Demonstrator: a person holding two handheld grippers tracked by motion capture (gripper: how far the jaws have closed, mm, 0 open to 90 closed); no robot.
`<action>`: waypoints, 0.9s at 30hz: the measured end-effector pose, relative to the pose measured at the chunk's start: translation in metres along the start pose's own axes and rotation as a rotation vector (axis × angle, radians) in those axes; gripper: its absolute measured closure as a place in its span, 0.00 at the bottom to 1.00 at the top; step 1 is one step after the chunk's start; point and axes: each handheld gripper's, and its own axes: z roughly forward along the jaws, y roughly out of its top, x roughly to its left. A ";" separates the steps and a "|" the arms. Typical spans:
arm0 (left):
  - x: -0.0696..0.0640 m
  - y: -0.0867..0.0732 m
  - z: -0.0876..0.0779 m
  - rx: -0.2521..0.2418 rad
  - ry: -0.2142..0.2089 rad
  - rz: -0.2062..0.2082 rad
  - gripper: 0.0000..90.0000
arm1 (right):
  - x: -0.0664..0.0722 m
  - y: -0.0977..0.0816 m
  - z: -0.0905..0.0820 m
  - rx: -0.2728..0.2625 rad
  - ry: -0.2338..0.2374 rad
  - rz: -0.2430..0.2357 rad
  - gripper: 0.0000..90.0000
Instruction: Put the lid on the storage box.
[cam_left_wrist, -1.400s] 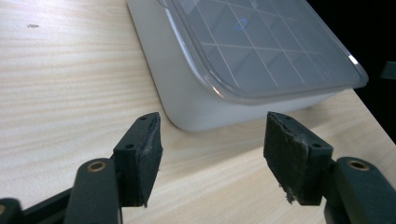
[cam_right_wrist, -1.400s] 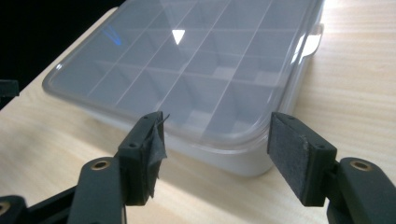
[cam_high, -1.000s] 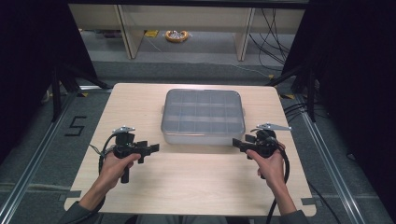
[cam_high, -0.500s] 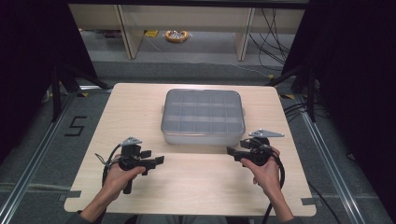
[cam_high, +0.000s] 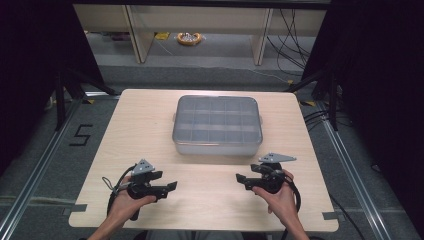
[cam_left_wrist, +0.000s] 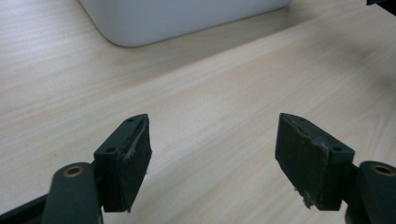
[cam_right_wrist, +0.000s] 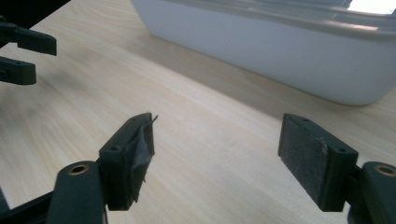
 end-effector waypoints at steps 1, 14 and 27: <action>0.001 -0.002 -0.002 0.023 0.000 0.029 0.28 | -0.002 -0.001 0.000 -0.005 0.005 -0.044 0.28; -0.014 -0.026 -0.011 0.013 -0.003 0.051 0.23 | 0.014 -0.027 -0.002 0.024 0.045 -0.027 0.20; -0.027 -0.039 -0.024 0.085 0.022 0.163 0.22 | 0.029 -0.051 -0.005 0.088 0.083 -0.080 0.18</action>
